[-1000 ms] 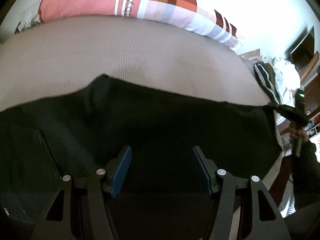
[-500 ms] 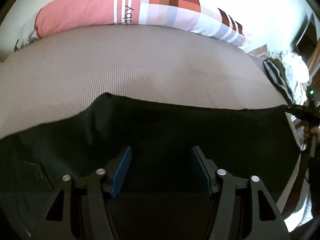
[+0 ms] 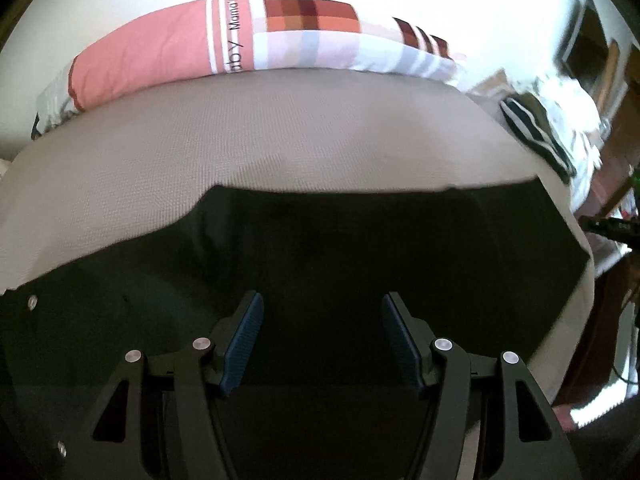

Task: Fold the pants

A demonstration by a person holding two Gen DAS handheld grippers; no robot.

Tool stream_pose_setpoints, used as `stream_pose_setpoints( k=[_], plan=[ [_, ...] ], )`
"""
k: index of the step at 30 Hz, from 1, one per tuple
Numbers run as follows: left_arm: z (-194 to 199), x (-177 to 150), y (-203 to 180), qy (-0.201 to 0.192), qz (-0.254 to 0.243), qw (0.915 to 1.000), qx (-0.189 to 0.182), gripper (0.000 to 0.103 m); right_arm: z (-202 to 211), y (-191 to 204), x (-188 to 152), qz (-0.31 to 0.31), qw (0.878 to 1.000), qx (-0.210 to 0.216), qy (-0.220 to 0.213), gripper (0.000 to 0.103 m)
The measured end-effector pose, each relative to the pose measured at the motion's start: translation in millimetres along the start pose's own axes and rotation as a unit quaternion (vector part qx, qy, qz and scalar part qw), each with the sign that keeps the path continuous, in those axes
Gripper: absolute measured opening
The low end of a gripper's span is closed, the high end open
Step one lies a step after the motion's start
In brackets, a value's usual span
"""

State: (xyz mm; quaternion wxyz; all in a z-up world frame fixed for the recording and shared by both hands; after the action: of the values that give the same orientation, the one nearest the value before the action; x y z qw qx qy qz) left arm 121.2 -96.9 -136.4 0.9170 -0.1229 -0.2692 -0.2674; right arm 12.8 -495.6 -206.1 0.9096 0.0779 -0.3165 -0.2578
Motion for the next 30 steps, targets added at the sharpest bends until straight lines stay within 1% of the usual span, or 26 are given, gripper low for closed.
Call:
stream_pose_setpoints(
  k=[3,5,7,9,10,11,12,13,14,15,16,18,19,21,23,25,26,27,29,30],
  plan=[
    [8.7,-21.0,4.5,0.008,-0.006,0.9999,0.005,0.062,-3.2,-0.5,-27.7,-0.003,1.0,0.0,0.016,0.025],
    [12.2,-32.8,14.9,0.014,0.001,0.9998,0.016,0.063,-7.6,-7.2,-40.0,-0.009,1.0,-0.013,0.023,0.025],
    [15.3,-43.4,27.5,0.016,0.015,0.9994,0.026,0.063,-11.6,-17.9,-45.9,-0.017,0.999,-0.03,0.022,0.023],
    [14.6,-57.2,48.8,0.028,0.036,0.998,0.045,0.063,-12.2,-27.5,-45.5,-0.035,0.999,-0.029,0.014,0.02],
    [13.5,-62.1,52.8,0.031,0.045,0.998,0.033,0.062,-11.4,-32.1,-43.6,-0.043,0.998,-0.035,0.009,0.02],
    [14.4,-64.3,54.8,0.025,0.055,0.9981,0.014,0.062,-10.6,-37.3,-40.8,-0.05,0.998,-0.049,0.006,0.02],
    [18.5,-63.9,57.2,0.009,0.066,0.9978,-0.003,0.062,-9.4,-39.1,-37.9,-0.053,0.997,-0.057,0.003,0.022],
    [19.5,-64.2,58.2,0.009,0.072,0.9973,-0.008,0.062,-7.8,-37.0,-35.2,-0.053,0.997,-0.059,0.003,0.025],
    [20.8,-63.6,59.0,0.007,0.079,0.9968,-0.011,0.063,-5.4,-31.1,-31.8,-0.048,0.997,-0.058,0.003,0.025],
    [25.5,-61.9,59.9,-0.002,0.091,0.9958,-0.015,0.063,-3.0,-20.0,-28.4,-0.035,0.998,-0.053,0.002,0.025],
    [29.9,-60.0,62.2,-0.01,0.095,0.9954,-0.009,0.063,-1.9,-8.7,-25.4,-0.024,0.999,-0.047,0.001,0.025],
    [43.3,-54.2,69.9,-0.037,0.093,0.9949,0.008,0.064,0.3,27.4,-18.8,0.012,1.0,-0.023,-0.001,0.025],
    [48.7,-52.9,74.4,-0.043,0.093,0.9946,0.017,0.064,0.0,47.9,-17.2,0.031,0.999,-0.008,0.001,0.025],
    [60.1,-49.8,90.5,-0.055,0.093,0.9928,0.05,0.065,-7.1,104.9,-15.9,0.075,0.996,0.042,0.017,0.025],
    [64.7,-46.8,107.2,-0.061,0.102,0.9909,0.064,0.065,-16.2,153.8,-18.7,0.115,0.99,0.079,0.034,0.025],
    [72.0,-48.6,128.4,-0.065,0.119,0.9873,0.083,0.065,-26.4,203.0,-22.0,0.151,0.98,0.118,0.054,0.025],
    [74.7,-49.2,137.1,-0.067,0.126,0.9857,0.09,0.065,-33.8,237.5,-26.6,0.176,0.971,0.146,0.073,0.025],
    [78.7,-52.3,149.3,-0.068,0.138,0.9831,0.099,0.065,-37.1,254.1,-30.4,0.19,0.965,0.159,0.083,0.025],
    [83.3,-58.0,166.8,-0.069,0.155,0.9791,0.112,0.065,-47.5,304.1,-37.7,0.23,0.949,0.189,0.105,0.026],
    [84.9,-62.4,178.6,-0.072,0.167,0.976,0.12,0.065,-52.0,322.1,-38.7,0.245,0.943,0.197,0.111,0.027]
  ],
)
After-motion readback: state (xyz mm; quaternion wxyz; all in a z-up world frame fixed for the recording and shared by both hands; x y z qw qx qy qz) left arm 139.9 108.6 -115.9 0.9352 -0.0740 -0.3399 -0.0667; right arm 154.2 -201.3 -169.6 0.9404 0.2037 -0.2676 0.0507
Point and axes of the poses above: each gripper's, at about its wrist camera, not at the fingertips, and z roughly against the way its jaws point, y to its left, x to its top, the point moved 10 cm from there along -z, roughly the way its jaws point, and after that the axes turned 6 degrees about -z, right-handed, at the moved point
